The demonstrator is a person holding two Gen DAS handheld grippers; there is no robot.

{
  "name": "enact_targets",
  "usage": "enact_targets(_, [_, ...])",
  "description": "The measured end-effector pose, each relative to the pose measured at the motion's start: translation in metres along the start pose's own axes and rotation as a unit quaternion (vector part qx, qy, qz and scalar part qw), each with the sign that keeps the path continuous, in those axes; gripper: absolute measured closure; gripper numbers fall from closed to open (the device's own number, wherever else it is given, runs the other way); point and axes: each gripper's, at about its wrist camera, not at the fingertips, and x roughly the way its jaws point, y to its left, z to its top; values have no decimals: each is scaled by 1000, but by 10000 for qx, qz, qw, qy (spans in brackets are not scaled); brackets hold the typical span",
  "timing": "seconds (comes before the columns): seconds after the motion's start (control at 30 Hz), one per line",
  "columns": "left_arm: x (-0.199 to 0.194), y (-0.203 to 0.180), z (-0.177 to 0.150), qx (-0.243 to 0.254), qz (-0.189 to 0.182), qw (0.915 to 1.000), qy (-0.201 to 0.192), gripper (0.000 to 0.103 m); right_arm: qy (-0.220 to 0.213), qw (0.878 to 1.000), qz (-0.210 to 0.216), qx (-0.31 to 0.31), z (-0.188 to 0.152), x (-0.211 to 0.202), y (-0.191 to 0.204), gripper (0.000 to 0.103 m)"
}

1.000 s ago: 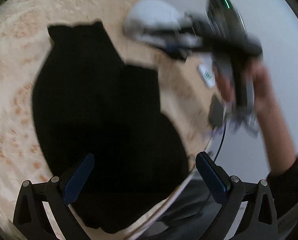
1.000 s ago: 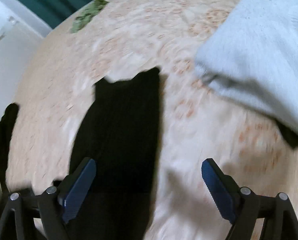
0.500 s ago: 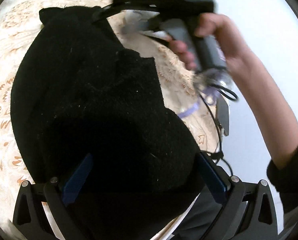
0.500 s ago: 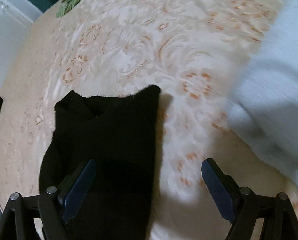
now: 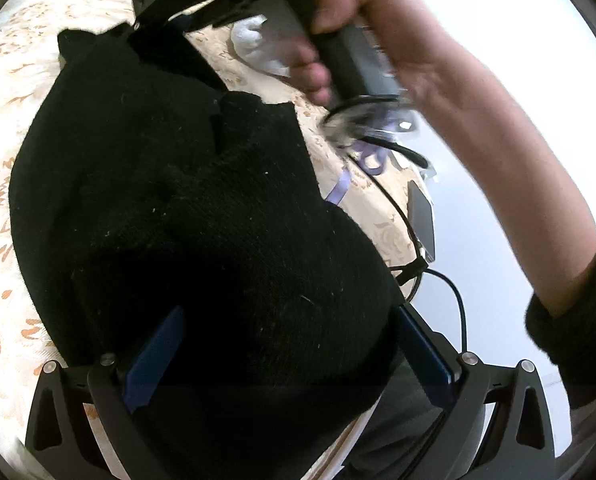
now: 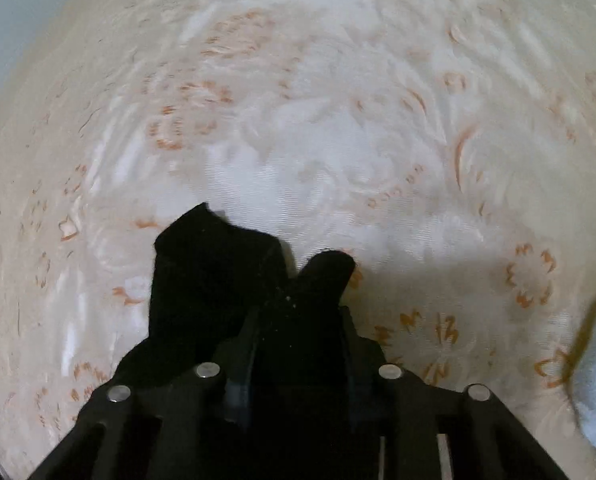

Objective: Fold clothes

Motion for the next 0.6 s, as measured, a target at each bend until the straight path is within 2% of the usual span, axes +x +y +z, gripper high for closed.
enact_targets(0.1, [0, -4, -1, 123, 23, 9999, 84, 0, -168, 9994, -151, -264, -12, -31, 17, 83])
enact_targets(0.3, [-3, -12, 0, 234, 56, 9996, 126, 0, -755, 9957, 185, -501, -61, -129, 47, 83])
enact_targets(0.4, [-22, -25, -2, 336, -122, 9993, -59, 0, -816, 9938, 293, -695, -99, -167, 63, 83])
enact_targets(0.47, [-34, -34, -3, 403, -241, 9987, -183, 0, -770, 9938, 302, -739, -123, -175, 73, 82])
enact_targets(0.53, [-70, -54, -7, 804, -629, 9932, -565, 0, -695, 9943, 305, -749, -146, -177, 80, 82])
enact_targets(0.6, [-105, -71, -6, 1077, -800, 9860, -994, 0, -610, 9951, 312, -708, -165, -173, 80, 82])
